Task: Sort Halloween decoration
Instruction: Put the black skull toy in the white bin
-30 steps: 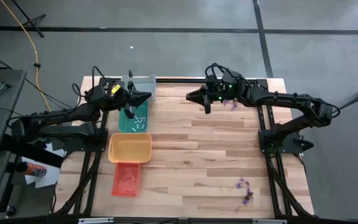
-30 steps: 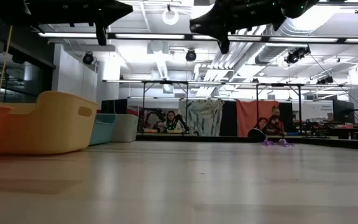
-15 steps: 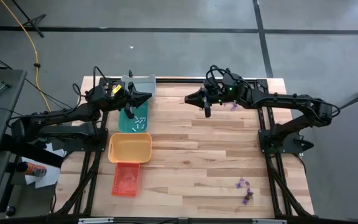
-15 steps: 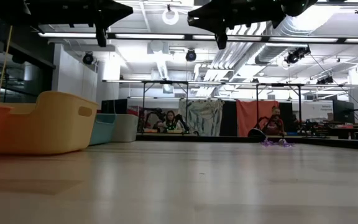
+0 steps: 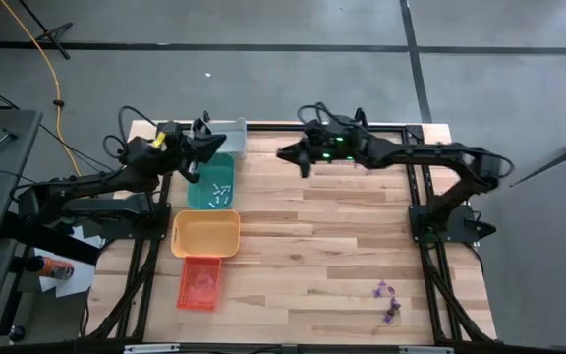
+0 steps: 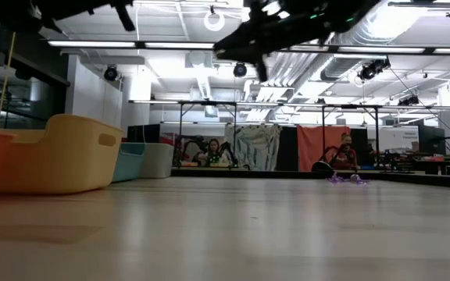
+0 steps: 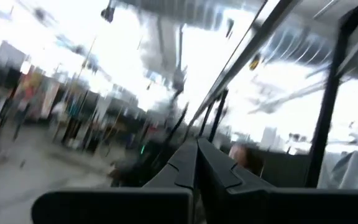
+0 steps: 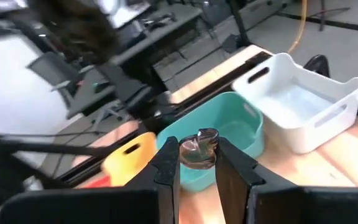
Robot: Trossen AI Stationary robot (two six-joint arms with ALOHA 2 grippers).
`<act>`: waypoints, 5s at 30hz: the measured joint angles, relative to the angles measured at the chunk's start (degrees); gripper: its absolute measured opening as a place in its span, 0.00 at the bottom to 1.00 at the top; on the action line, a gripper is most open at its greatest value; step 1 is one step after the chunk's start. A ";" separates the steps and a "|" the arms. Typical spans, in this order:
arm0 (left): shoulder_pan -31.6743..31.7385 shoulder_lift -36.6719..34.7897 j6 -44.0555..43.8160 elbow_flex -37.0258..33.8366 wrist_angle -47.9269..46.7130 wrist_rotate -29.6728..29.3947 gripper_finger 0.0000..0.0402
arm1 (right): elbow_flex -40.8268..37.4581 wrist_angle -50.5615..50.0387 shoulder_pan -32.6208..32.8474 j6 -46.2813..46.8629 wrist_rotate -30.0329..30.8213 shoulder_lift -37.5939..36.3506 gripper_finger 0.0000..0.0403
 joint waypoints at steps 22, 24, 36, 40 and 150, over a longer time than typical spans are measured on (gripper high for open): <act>0.00 0.00 0.04 2.78 2.24 -0.04 0.00 | 60.69 -20.53 -4.76 20.79 11.00 52.43 0.14; 0.00 0.00 0.04 2.78 2.25 -0.04 0.00 | 63.27 -23.79 -4.74 20.79 11.00 54.26 0.14; 0.00 0.00 0.07 2.78 2.22 -0.04 0.00 | 63.56 -25.89 -5.87 21.89 7.34 54.79 0.45; 0.00 0.00 0.07 2.78 2.23 -0.04 0.00 | 65.20 -24.55 -6.59 19.04 1.67 54.77 0.53; 0.00 0.79 3.02 2.82 -13.28 -0.66 0.00 | -16.62 4.32 -7.92 -0.09 -4.14 -20.46 0.17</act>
